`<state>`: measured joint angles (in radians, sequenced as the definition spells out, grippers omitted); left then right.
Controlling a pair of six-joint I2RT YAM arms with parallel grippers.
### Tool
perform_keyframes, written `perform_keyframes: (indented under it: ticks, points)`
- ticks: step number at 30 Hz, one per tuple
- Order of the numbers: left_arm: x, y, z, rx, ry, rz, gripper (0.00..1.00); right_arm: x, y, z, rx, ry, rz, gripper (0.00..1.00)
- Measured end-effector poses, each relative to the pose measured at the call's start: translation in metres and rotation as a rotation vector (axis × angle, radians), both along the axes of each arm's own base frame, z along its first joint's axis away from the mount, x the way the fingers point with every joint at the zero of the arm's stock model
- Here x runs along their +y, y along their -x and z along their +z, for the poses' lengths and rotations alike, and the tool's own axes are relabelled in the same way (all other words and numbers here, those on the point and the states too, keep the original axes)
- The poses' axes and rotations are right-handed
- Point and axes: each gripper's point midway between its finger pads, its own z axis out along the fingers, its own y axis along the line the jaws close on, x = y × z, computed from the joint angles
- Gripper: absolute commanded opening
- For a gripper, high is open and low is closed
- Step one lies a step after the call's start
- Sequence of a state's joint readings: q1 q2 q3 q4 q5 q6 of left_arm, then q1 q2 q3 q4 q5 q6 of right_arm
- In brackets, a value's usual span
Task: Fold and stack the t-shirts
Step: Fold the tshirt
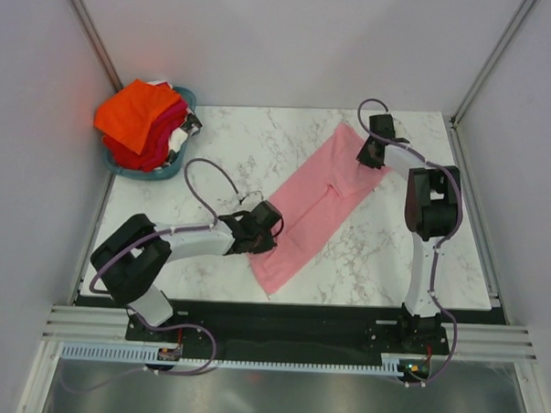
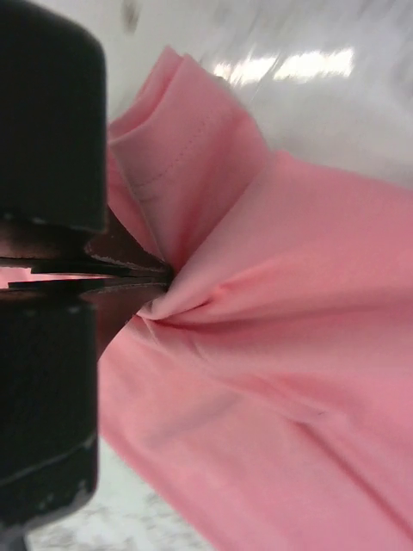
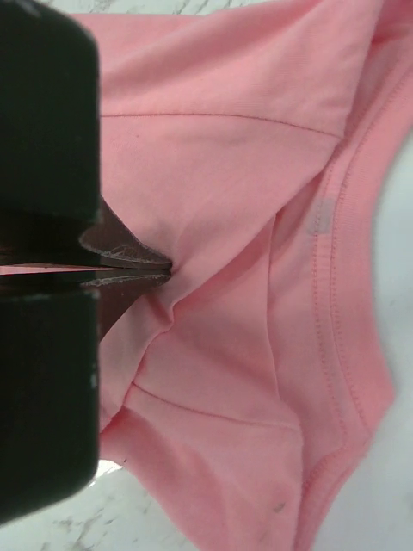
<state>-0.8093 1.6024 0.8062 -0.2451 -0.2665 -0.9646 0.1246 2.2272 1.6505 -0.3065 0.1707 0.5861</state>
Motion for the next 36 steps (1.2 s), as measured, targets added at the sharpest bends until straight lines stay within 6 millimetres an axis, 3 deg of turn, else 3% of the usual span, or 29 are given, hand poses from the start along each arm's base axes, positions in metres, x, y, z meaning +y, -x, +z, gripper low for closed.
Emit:
perform_keyframes:
  ticks: [6,12,17,21,22,23,25,26,28,29,33,36]
  points:
    - [-0.072,0.070,0.001,0.064,0.107,-0.136,0.02,0.021,-0.024,0.000,-0.027,-0.059,0.076,0.00]
    - [-0.112,0.118,0.001,0.124,0.171,-0.162,0.02,0.046,-0.042,0.001,-0.047,-0.088,0.151,0.00]
    - [-0.117,0.129,0.003,0.128,0.183,-0.155,0.02,0.071,-0.049,0.002,-0.055,-0.116,0.211,0.00]
    - [-0.101,0.129,0.008,0.104,0.128,-0.166,0.04,0.079,-0.044,0.003,-0.035,-0.129,0.237,0.08]
    - [-0.097,0.127,0.012,0.083,0.116,-0.180,0.06,0.081,-0.042,0.004,-0.028,-0.136,0.244,0.11]
    - [-0.095,0.123,0.019,0.056,0.109,-0.197,0.10,0.082,-0.041,0.005,-0.023,-0.143,0.248,0.36]
    - [-0.090,0.113,0.038,0.000,0.113,-0.217,0.20,0.086,-0.039,0.010,-0.020,-0.167,0.255,0.55]
    - [-0.088,0.106,0.049,-0.031,0.120,-0.227,0.27,0.086,-0.036,0.010,-0.010,-0.170,0.254,0.55]
    - [-0.083,0.086,0.073,-0.090,0.147,-0.231,0.30,0.086,-0.030,0.028,-0.020,-0.173,0.263,0.55]
    - [-0.079,0.073,0.083,-0.114,0.159,-0.223,0.37,0.086,-0.027,0.035,-0.024,-0.176,0.267,0.55]
    - [-0.053,0.010,0.118,-0.210,0.189,-0.161,0.40,0.084,-0.012,0.087,-0.093,-0.176,0.291,0.53]
    - [-0.035,-0.023,0.131,-0.254,0.186,-0.137,0.47,0.076,0.001,0.123,-0.155,-0.173,0.296,0.52]
